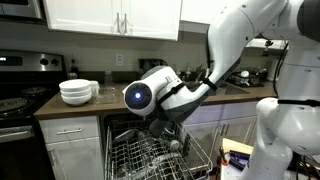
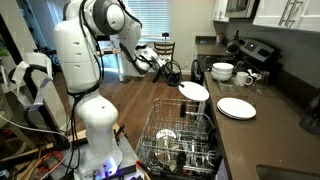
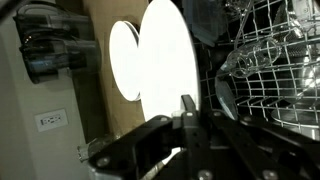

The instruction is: Take the plate from the dishwasher and stack it on the plates on the counter

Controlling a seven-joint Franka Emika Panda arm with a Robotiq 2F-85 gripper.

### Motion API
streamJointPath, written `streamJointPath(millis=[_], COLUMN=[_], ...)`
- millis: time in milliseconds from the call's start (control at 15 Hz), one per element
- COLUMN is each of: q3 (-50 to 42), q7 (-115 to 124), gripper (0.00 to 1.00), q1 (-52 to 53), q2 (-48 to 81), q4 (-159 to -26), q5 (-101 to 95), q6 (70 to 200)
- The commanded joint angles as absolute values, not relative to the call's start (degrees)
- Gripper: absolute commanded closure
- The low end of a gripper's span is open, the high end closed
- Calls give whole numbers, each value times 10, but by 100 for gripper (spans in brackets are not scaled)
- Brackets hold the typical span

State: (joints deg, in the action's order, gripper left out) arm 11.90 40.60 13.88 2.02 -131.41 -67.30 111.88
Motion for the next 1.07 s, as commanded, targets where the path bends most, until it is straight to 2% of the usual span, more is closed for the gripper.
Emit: streamJointPath(millis=[0,533,1000], q3=[123,107,80], q7=[405,422,406], gripper=[95,95,95], q1=[136,130,103], q2=[20,28,21], q4=[-1313,-1312,-1312], q5=[-672,-712,-788], q6=[1118,1077,1117])
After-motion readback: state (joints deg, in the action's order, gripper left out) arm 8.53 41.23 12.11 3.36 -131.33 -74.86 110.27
